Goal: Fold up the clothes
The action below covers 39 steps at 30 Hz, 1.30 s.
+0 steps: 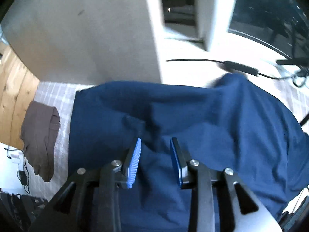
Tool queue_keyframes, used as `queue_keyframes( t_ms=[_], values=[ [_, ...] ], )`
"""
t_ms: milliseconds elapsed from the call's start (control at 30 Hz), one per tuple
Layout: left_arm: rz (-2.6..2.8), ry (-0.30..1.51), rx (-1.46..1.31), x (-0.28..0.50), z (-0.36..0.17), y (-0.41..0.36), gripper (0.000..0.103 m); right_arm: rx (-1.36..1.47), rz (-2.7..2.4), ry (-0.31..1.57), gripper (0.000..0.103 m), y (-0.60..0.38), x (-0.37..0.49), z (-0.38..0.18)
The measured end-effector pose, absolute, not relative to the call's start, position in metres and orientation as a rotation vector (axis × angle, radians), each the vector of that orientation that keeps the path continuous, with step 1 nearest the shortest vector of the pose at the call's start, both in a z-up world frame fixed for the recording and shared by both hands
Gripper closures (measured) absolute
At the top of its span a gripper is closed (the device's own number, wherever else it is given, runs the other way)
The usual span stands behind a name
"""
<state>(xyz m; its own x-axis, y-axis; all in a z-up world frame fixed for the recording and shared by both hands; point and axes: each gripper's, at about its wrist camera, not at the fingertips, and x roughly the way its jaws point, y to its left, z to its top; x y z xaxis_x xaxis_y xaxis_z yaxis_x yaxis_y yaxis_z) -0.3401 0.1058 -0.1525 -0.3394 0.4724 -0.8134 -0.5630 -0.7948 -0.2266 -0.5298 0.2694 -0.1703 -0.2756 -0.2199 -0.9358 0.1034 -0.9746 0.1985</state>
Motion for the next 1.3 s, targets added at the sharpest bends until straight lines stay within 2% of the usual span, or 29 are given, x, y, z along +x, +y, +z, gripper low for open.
queue_keyframes(
  t_ms=[167,300,500,900,1000,1067,1133,1167,1300],
  values=[
    [2.203,0.119,-1.322,-0.343,-0.155,0.084,0.083,1.65,-2.324,-0.223,0.07,0.263,-0.522,-0.165],
    [2.244,0.097,-1.319,-0.331,-0.15,0.068,0.083,1.571,-2.244,-0.178,0.07,0.234,-0.505,-0.16],
    [2.304,-0.032,-1.373,-0.295,-0.138,0.02,0.083,1.497,-2.171,-0.241,0.07,0.228,-0.479,-0.133],
    [2.538,-0.279,-1.596,-0.116,-0.118,-0.036,0.083,1.41,-2.133,-0.153,0.064,0.252,-0.433,-0.074],
    [2.602,-0.316,-1.663,-0.06,-0.111,-0.03,0.083,1.36,-2.129,-0.144,0.064,0.273,-0.419,-0.048],
    [2.628,-0.313,-1.7,-0.024,-0.109,-0.017,0.077,1.334,-2.133,-0.125,0.063,0.285,-0.409,-0.035],
    [2.631,-0.344,-1.716,0.002,-0.116,0.001,0.075,1.317,-2.147,-0.09,0.05,0.295,-0.399,-0.027],
    [2.622,-0.378,-1.718,0.013,-0.123,0.01,0.075,1.309,-2.153,-0.073,0.049,0.301,-0.394,-0.023],
    [2.585,-0.494,-1.751,0.035,-0.157,0.039,0.075,1.377,-2.096,0.03,0.049,0.294,-0.382,-0.045]
  ],
)
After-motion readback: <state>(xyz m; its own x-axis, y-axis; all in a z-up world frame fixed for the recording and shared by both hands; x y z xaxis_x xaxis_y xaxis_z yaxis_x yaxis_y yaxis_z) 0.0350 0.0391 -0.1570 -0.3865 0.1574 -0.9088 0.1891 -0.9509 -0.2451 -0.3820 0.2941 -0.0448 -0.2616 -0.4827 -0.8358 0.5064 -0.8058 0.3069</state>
